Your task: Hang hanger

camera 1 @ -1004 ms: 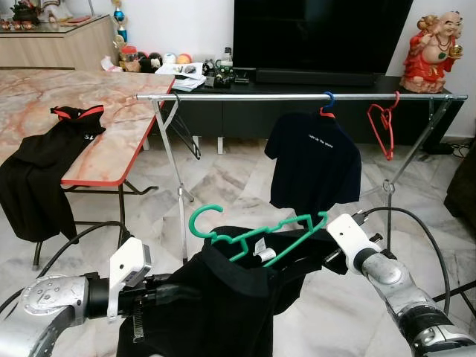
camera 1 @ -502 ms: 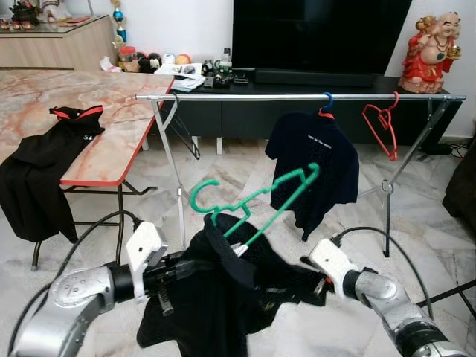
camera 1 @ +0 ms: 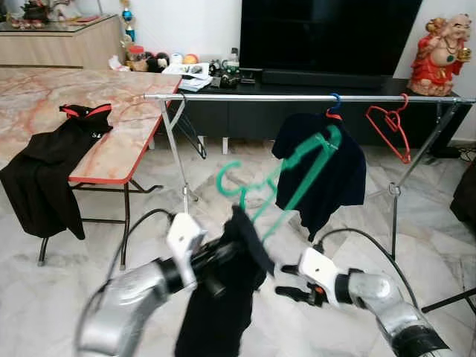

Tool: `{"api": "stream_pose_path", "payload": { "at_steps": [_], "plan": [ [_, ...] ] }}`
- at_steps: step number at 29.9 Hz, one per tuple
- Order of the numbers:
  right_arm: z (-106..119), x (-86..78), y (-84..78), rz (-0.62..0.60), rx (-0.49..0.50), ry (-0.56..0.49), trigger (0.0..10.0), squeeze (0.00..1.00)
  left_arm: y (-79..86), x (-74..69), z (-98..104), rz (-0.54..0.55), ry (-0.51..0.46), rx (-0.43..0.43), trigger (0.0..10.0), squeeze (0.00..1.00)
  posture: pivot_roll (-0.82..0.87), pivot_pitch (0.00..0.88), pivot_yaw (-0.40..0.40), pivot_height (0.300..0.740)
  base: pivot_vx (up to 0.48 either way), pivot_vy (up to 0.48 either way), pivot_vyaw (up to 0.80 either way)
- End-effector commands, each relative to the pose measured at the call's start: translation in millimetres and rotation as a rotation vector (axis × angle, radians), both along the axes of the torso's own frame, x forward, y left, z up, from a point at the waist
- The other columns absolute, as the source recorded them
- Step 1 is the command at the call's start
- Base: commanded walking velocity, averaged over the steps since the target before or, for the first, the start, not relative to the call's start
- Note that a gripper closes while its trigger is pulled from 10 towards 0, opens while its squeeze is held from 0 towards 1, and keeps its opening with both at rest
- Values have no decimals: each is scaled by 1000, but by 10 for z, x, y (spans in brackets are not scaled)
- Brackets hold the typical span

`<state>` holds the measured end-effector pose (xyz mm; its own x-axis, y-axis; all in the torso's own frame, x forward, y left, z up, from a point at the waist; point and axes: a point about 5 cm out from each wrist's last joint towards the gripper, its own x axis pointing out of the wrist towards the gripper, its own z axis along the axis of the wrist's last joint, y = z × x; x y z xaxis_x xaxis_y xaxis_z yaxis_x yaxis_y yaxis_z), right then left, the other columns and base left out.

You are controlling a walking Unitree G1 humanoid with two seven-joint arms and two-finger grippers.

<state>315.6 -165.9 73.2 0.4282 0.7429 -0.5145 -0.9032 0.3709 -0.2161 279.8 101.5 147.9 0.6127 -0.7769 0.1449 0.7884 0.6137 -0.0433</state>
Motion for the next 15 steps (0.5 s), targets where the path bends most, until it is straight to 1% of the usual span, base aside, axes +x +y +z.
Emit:
{"api": "stream_pose_path", "payload": {
  "at_steps": [1, 2, 4, 5, 6, 8, 9, 10, 12, 13, 14, 15],
  "plan": [
    [24, -24, -39, 10, 8, -1, 10000, 1000, 37, 64, 62, 62, -41, 1, 10000, 0, 142, 0, -39, 740, 0, 0, 0],
    [60, -34, -32, 30, 11, -15, 10000, 1000, 53, 88, 3, 74, -17, 55, 10000, 0, 138, 0, -38, 740, 0, 0, 0],
    [60, -34, -32, 30, 11, -15, 10000, 1000, 53, 88, 3, 74, -17, 55, 10000, 0, 138, 0, -38, 740, 0, 0, 0],
    [79, -39, -33, 42, 6, -21, 10000, 525, 66, 99, -38, 79, -11, 103, 10000, 0, 138, 0, -38, 740, 0, 0, 0],
    [97, -34, -40, 53, -24, -40, 10000, 525, 90, 114, -104, 91, 0, 176, 10000, 0, 138, 0, -39, 740, 0, 0, 0],
    [97, -34, -40, 53, -24, -40, 10000, 525, 90, 114, -104, 91, 0, 176, 10000, 0, 138, 0, -39, 740, 0, 0, 0],
    [181, -18, -28, 86, -72, -83, 10000, 0, 191, 192, -265, 185, 54, 325, 10000, 0, 136, 0, -35, 740, 0, 0, 0],
    [225, -19, -9, 105, -71, -95, 10000, 0, 234, 222, -312, 230, 79, 361, 10000, 0, 136, 0, -35, 740, 0, 0, 0],
    [225, -19, -9, 105, -71, -95, 10000, 0, 234, 222, -312, 230, 79, 361, 10000, 0, 136, 0, -35, 740, 0, 0, 0],
    [298, -17, 28, 124, -54, -117, 10000, 0, 282, 263, -347, 297, 114, 366, 10000, 0, 133, 0, -36, 740, 0, 0, 0],
    [365, -6, 54, 138, -54, -145, 10000, 0, 314, 285, -377, 340, 142, 369, 10000, 0, 127, 0, -35, 740, 0, 0, 0],
    [365, -6, 54, 138, -54, -145, 10000, 0, 314, 285, -377, 340, 142, 369, 10000, 0, 127, 0, -35, 740, 0, 0, 0]
  ]
}}
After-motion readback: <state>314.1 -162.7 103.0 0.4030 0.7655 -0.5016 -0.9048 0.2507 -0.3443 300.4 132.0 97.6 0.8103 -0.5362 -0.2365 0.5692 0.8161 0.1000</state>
